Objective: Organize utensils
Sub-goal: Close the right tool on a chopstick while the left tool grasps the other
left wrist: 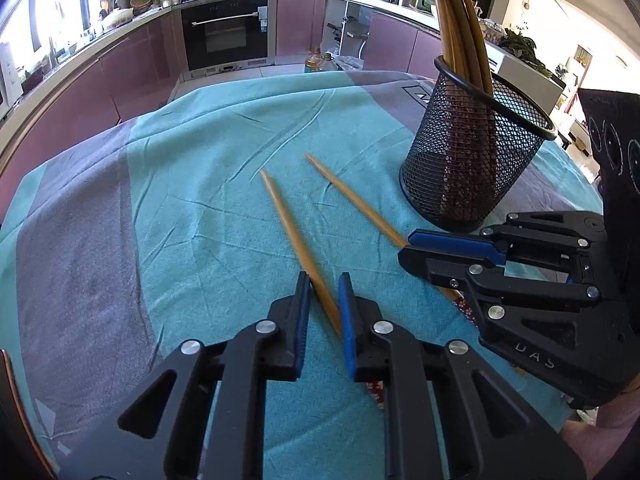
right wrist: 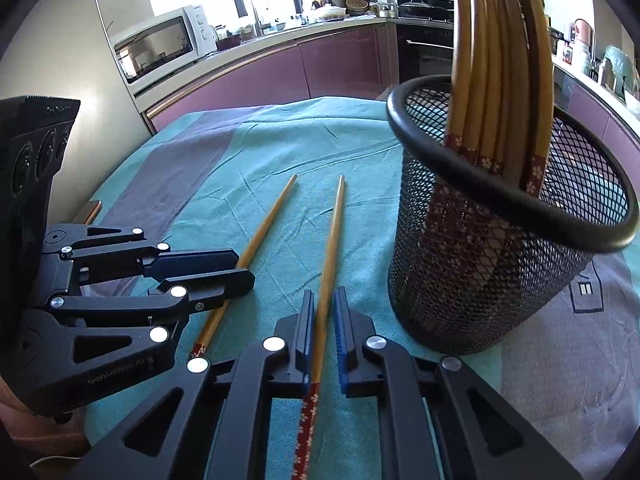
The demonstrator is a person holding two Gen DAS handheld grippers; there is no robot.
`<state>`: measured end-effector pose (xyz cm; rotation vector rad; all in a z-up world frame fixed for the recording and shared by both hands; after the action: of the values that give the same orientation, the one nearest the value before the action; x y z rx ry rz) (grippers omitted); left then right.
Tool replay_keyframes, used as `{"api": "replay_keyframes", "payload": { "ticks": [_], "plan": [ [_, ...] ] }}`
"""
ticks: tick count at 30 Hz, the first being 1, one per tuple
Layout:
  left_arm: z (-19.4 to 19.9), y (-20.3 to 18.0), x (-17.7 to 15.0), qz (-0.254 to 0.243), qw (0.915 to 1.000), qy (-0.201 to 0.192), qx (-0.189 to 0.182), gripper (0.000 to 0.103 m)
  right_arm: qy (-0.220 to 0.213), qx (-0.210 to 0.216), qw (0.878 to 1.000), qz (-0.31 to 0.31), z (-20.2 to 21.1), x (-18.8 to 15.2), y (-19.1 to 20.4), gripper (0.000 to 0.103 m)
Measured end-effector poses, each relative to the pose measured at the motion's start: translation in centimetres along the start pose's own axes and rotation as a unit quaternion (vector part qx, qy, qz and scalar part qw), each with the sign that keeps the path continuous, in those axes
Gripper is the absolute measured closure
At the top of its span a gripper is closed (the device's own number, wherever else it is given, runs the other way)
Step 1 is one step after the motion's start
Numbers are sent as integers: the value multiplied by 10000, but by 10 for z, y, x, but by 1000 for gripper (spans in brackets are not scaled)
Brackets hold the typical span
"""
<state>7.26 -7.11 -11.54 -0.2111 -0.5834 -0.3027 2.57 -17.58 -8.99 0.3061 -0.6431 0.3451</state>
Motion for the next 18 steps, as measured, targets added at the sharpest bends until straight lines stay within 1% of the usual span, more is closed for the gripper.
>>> {"api": "replay_keyframes", "payload": {
  "ticks": [1,6,11,18],
  "plan": [
    [-2,1,1,25,10000,1,-10,92,-11,11,10000,-18,0,-1,-1,97],
    [-1,1,-1,167,9999,-33,-27,95,-123,109,9997,-190,7,-2,-6,98],
    [3,-3,-4,171,9998,-100,24,95,-261,220,9991,-234,18,-1,-6,98],
    [16,-4,-5,156,9995,-262,41,95,-443,488,9974,-280,33,-3,-6,98]
  ]
}}
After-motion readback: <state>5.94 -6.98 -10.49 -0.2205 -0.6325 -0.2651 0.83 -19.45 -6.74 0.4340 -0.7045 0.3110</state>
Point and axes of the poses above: each gripper's, at about its wrist camera, not at the fingertips, and z roughly against the way its jaws point, y to its left, x to its top, the point moved 1 cm from there along -z, roughly the way its jaws point, and after that the axes turned 2 degrees about z, right-handed, at the moved point
